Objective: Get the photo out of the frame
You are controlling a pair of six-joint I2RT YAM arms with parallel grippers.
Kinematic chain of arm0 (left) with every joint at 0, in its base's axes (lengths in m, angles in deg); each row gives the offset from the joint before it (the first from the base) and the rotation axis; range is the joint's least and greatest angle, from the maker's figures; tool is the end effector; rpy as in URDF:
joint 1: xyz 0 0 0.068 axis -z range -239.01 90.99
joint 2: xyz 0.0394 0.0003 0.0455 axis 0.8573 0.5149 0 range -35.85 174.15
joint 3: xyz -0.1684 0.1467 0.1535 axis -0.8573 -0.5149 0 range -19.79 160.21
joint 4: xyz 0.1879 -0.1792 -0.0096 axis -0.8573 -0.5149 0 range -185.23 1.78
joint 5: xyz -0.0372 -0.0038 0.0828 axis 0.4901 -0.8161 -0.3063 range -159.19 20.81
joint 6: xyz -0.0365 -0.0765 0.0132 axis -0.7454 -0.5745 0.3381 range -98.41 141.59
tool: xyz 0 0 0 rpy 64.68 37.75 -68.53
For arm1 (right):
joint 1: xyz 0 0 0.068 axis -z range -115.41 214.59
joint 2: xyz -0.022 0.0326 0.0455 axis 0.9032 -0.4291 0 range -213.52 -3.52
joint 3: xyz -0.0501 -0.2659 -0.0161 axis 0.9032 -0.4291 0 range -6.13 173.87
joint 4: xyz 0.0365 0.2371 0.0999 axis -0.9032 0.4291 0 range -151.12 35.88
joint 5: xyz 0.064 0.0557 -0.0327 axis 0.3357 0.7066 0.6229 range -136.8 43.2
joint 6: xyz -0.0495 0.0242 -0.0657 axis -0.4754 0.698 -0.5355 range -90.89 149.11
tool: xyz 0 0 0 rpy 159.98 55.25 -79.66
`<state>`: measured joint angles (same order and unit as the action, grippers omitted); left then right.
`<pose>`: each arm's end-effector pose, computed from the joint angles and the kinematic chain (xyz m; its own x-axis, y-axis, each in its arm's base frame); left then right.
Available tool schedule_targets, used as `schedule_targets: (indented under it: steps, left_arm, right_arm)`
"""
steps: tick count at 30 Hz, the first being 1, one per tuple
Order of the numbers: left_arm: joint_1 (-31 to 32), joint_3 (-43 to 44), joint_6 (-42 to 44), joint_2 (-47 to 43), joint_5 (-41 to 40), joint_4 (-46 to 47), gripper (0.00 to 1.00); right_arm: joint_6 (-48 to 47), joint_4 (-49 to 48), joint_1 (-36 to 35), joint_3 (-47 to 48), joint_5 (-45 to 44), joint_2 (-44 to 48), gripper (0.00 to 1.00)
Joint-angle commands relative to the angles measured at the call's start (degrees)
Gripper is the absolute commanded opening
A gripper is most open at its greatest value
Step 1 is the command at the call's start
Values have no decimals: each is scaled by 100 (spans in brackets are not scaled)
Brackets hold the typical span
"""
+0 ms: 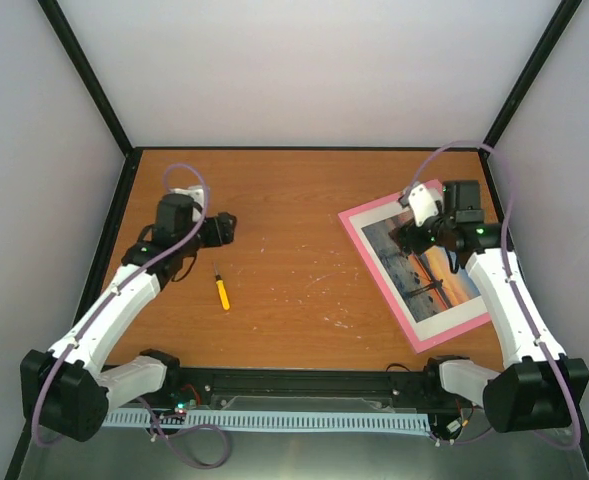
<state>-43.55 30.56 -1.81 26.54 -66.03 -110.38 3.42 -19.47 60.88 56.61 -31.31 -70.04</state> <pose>0.2616 -0.0766 0.2697 -0.6203 -0.2399 -0.7468 0.0695 0.9315 -0.3570 0.2635 0.0372 0.2931 -0.5326 -0.4532 -0.7149 -0.5328 0.8357 -0.1328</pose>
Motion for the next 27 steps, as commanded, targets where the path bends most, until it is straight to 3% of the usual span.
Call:
schedule_targets:
  steps: [1, 10, 18, 27]
  left_arm:
    - [581, -123, 61, -55, 431, -52, 78]
    - [1359, -573, -227, -17, 855, 245, 71]
    - [1522, -1062, -369, -4, 906, 585, 70]
    - [1550, -1190, -176, -53, 637, 654, 71]
  right_arm:
    - [-745, 724, -405, -409, 328, 99, 84]
    - [-1065, 1168, -1302, -960, 80, -410, 60]
    - [-777, 763, -1445, -1340, -407, -990, 48]
    - [-494, 434, -1470, -1151, -408, -1763, 38]
